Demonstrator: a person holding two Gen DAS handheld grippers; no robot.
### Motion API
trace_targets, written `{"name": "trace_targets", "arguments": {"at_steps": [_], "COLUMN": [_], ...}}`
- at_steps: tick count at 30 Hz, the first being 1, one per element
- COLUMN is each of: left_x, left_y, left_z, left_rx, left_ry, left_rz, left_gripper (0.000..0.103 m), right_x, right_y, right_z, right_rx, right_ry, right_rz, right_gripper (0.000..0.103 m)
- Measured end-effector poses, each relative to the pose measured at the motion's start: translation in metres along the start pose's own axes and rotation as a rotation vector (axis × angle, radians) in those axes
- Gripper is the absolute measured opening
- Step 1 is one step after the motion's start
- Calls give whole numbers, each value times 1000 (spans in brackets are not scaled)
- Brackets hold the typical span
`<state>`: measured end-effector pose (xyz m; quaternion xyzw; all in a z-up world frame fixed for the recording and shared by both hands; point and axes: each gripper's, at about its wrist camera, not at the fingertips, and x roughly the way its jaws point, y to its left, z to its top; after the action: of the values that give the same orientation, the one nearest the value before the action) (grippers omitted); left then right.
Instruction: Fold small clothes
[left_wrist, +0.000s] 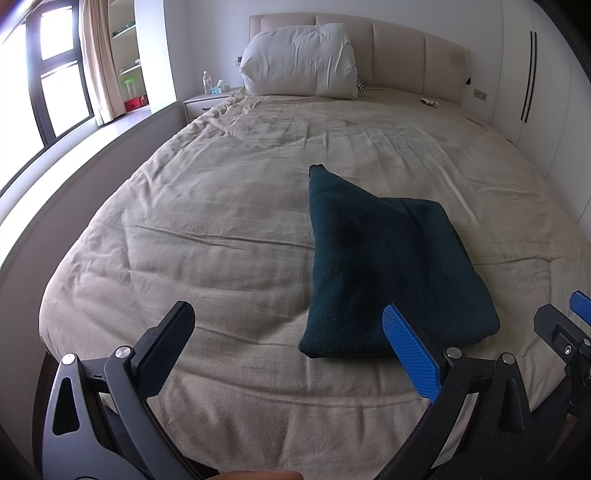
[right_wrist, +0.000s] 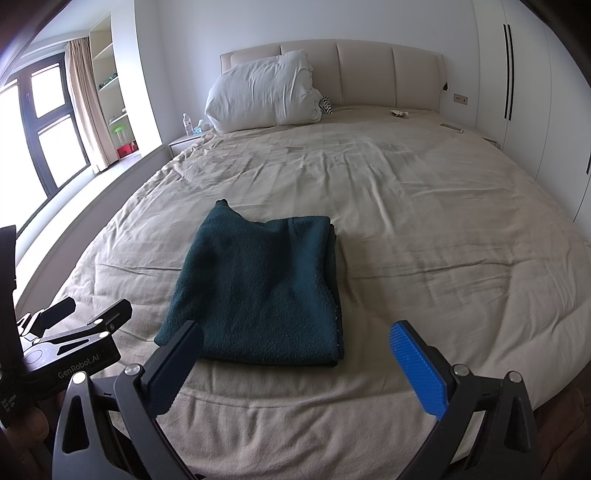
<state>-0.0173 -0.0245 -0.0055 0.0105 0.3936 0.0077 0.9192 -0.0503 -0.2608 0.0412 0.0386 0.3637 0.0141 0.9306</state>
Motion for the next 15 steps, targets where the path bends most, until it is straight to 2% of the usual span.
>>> {"name": "trace_targets", "arguments": {"at_steps": [15], "left_x": [0], "left_y": [1], "left_z": [0], "left_rx": [0], "left_ry": [1], "left_rz": [-2], "left_gripper": [103], "right_x": [0], "right_y": [1], "right_z": [-3], "right_rx": [0], "right_ry": [4], "right_rz": [2], "right_gripper": [103]}}
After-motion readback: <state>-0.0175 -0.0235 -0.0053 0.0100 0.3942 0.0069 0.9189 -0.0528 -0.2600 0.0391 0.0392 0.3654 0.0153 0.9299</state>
